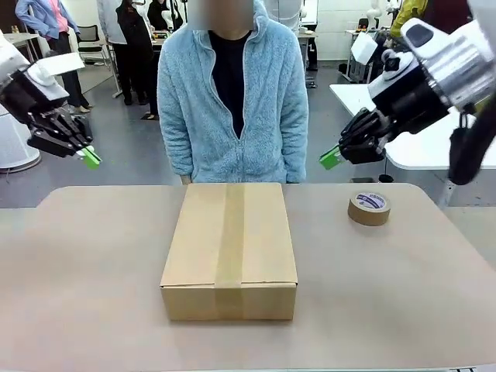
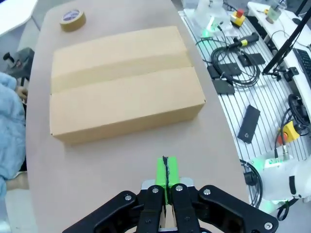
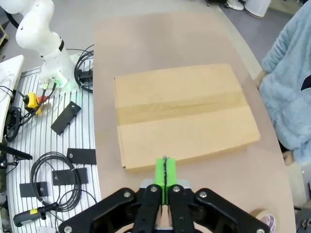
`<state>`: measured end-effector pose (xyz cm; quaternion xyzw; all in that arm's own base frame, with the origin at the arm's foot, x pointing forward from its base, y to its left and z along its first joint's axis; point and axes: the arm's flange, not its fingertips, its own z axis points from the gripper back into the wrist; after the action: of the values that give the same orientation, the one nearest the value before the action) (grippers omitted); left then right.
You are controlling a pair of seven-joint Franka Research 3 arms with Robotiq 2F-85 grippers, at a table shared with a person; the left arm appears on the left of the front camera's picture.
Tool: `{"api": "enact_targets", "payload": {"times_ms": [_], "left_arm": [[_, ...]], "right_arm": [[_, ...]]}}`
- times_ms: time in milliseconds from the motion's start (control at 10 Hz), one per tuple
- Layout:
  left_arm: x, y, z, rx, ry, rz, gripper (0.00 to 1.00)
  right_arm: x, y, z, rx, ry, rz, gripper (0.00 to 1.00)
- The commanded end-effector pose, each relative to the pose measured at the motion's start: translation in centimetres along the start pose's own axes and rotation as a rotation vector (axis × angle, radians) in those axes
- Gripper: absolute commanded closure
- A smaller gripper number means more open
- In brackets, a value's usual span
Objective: Wrap the clocks to prevent damage.
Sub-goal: After the human seals the box with tape, release both hands from the side flaps of the Package Box.
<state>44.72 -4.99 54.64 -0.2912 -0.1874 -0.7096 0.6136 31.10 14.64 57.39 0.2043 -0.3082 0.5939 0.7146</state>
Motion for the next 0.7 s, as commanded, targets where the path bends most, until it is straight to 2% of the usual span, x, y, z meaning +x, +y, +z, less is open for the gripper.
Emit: {"api": "enact_targets", "payload": {"times_ms": [0, 100, 200, 600], "left_arm": [[0.3, -2.0, 0.4, 0.015, 0.033, 0.043, 1.00], [0.0, -3.0, 0.0, 0.041, 0.020, 0.015, 1.00], [0.3, -0.9, 0.7, 0.012, 0.017, 0.012, 1.00], [0.3, -0.9, 0.7, 0.012, 0.017, 0.012, 1.00]], "right_arm": [[-0.9, 0.5, -0.2, -0.003, 0.021, -0.023, 0.99], [0.0, 0.0, 0.0, 0.000, 0.000, 0.000, 0.99], [0.0, 0.0, 0.0, 0.000, 0.000, 0.000, 0.99], [0.0, 0.0, 0.0, 0.000, 0.000, 0.000, 0.99]]}}
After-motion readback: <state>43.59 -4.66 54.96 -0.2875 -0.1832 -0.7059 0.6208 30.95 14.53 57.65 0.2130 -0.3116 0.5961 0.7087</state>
